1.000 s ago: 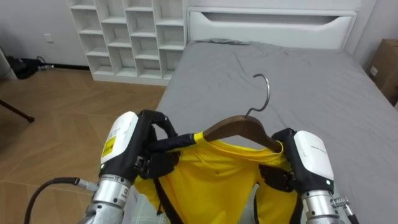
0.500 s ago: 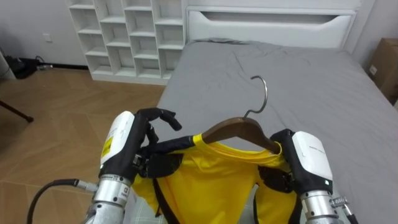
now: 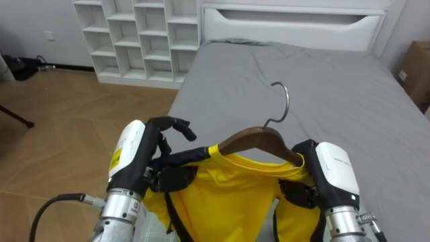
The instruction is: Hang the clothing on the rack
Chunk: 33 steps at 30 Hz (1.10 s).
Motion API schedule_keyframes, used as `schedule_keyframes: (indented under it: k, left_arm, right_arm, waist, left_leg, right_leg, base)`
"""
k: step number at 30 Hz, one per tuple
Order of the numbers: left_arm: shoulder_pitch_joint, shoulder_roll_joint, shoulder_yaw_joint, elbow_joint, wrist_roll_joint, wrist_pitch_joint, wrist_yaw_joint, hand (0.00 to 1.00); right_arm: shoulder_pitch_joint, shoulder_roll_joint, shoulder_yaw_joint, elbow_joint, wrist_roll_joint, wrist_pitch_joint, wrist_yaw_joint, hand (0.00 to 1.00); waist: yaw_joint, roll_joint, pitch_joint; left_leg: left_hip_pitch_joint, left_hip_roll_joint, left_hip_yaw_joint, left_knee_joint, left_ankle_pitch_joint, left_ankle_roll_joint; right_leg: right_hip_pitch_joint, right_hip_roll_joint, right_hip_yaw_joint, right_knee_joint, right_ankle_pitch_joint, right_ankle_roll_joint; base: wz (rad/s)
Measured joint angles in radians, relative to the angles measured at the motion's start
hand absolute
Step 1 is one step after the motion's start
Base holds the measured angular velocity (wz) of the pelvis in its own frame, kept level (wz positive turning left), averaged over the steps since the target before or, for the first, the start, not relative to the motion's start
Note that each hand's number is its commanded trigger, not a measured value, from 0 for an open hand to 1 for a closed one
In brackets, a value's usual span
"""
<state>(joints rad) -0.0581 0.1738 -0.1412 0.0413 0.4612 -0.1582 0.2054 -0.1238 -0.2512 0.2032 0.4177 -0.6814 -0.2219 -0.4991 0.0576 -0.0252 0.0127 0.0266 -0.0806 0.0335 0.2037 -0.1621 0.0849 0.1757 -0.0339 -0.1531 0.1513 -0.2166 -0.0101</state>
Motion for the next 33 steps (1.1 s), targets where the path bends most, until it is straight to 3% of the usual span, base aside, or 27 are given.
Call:
schedule_keyframes:
  k: [8, 16, 19, 22, 27, 33]
  left_arm:
    - [0.000, 0.000, 0.000, -0.008, -0.002, -0.004, 0.034, 0.00]
    - [0.000, 0.027, 0.045, -0.079, -0.117, -0.040, 0.103, 0.00]
    - [0.000, 0.038, 0.049, -0.082, -0.170, -0.041, 0.118, 0.00]
    - [0.000, 0.043, 0.049, -0.082, -0.177, -0.041, 0.119, 0.00]
    - [0.000, 0.049, 0.049, -0.082, -0.177, -0.041, 0.135, 0.00]
    - [0.009, 0.051, 0.049, -0.060, -0.213, -0.041, 0.138, 0.00]
  right_arm:
    - [0.000, 0.000, 0.001, 0.009, 0.009, -0.020, -0.007, 1.00]
    - [0.001, 0.000, -0.002, -0.024, -0.001, -0.106, -0.069, 1.00]
    - [-0.001, 0.004, -0.002, -0.047, -0.043, -0.105, -0.100, 1.00]
    - [-0.002, 0.009, -0.011, -0.047, -0.064, -0.105, -0.110, 1.00]
    - [-0.002, 0.018, -0.011, -0.048, -0.068, -0.105, -0.110, 1.00]
    - [0.000, 0.019, 0.003, -0.048, -0.070, -0.091, -0.106, 1.00]
  waist:
    - [0.008, 0.000, -0.0004]
    - [0.030, -0.006, -0.0088]
    - [0.052, -0.014, -0.0189]
    - [0.072, -0.021, -0.0229]
    - [0.086, -0.020, -0.0222]
    - [0.085, -0.011, -0.0160]
  left_leg:
    - [0.001, 0.001, 0.002, 0.001, 0.000, 0.000]
    - [0.001, 0.002, -0.009, 0.000, 0.001, -0.002]
    - [0.007, 0.002, -0.007, -0.002, 0.001, -0.002]
    - [0.011, 0.002, -0.007, -0.002, 0.001, -0.002]
    - [0.014, 0.000, -0.008, -0.003, 0.001, -0.002]
    - [0.023, 0.001, -0.009, -0.005, 0.002, -0.003]
  right_leg:
    - [0.001, 0.000, -0.017, -0.001, 0.000, 0.000]
    - [-0.002, 0.001, -0.031, -0.001, 0.000, 0.000]
    - [0.000, 0.001, -0.029, -0.001, 0.000, 0.000]
    - [0.004, 0.000, -0.035, -0.001, 0.000, 0.000]
    - [0.010, -0.001, -0.036, -0.001, 0.000, 0.000]
    - [0.017, 0.000, -0.035, -0.002, 0.000, 0.000]
  base:
    - [0.00]
    - [0.03]
    - [-0.01]
    - [0.00]
    - [0.00]
    - [0.00]
